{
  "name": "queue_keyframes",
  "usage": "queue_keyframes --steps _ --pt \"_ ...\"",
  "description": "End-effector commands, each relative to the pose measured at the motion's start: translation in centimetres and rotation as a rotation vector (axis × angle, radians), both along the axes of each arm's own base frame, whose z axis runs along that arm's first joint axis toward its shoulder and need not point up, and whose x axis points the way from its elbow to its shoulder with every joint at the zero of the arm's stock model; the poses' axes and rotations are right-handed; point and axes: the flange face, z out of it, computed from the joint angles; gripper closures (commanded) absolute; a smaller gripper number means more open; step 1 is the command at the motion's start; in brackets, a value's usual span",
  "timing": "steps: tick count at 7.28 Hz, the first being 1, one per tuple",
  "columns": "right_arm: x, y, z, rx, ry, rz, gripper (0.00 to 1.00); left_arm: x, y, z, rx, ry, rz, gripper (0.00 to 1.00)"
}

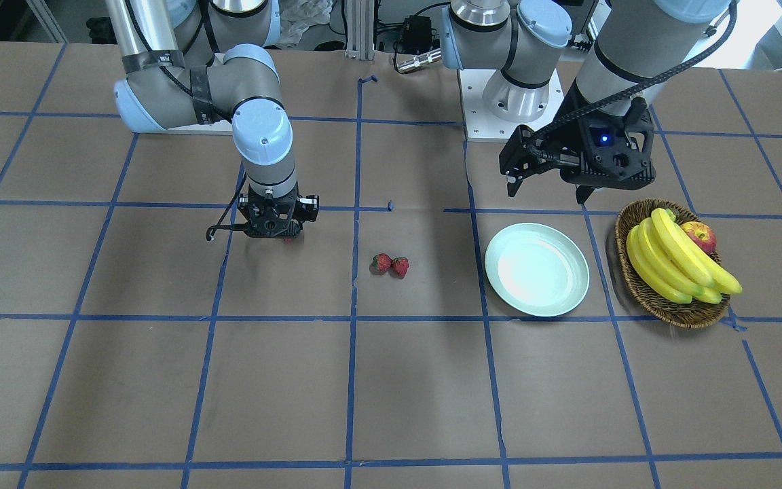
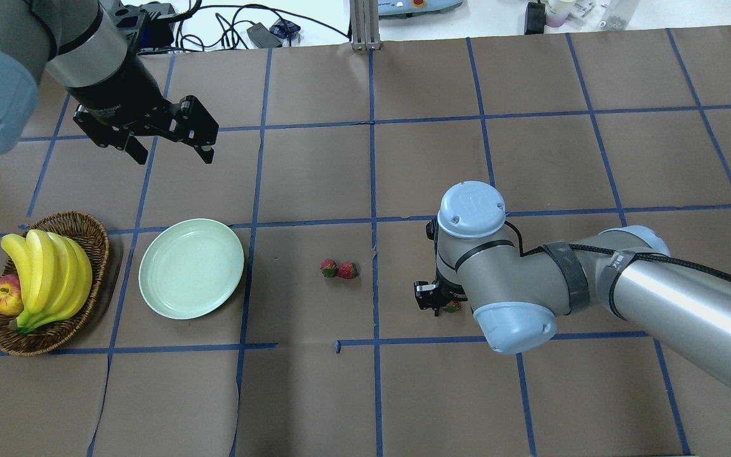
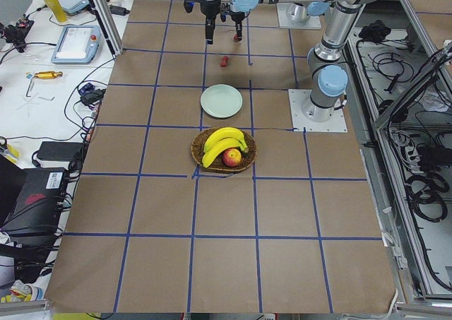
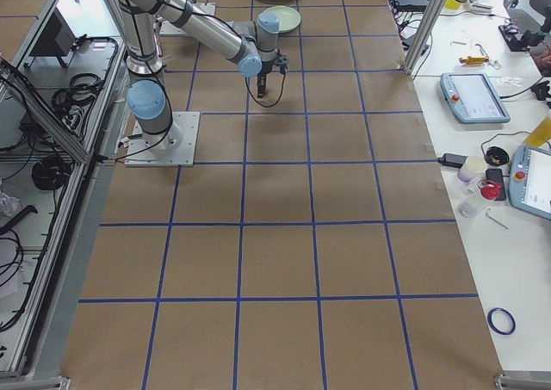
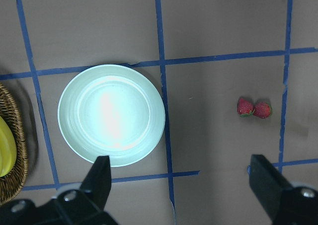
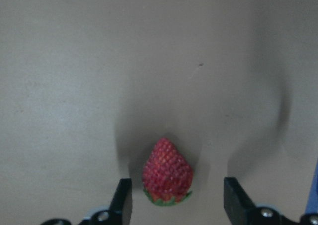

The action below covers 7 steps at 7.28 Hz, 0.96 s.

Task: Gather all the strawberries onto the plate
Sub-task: 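Move the right gripper to the last strawberry and grasp it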

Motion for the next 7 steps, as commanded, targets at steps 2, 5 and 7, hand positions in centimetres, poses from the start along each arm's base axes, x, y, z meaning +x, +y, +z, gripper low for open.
queue_keyframes --steps 2,5,7 --pt "0.0 -0.8 0.4 -0.034 -0.009 -0.012 0.99 0.0 -0.1 -0.1 0.002 0.0 0.001 0.0" --pt "2.1 -4.2 4.3 -0.127 -0.123 -0.074 1.0 0.0 -0.1 -0.2 0.004 0.0 0.001 0.0" --pt "9.6 -4.2 6.2 -0.117 -0.2 -0.168 1.0 0.0 -0.1 -0.2 0.005 0.0 0.001 0.0"
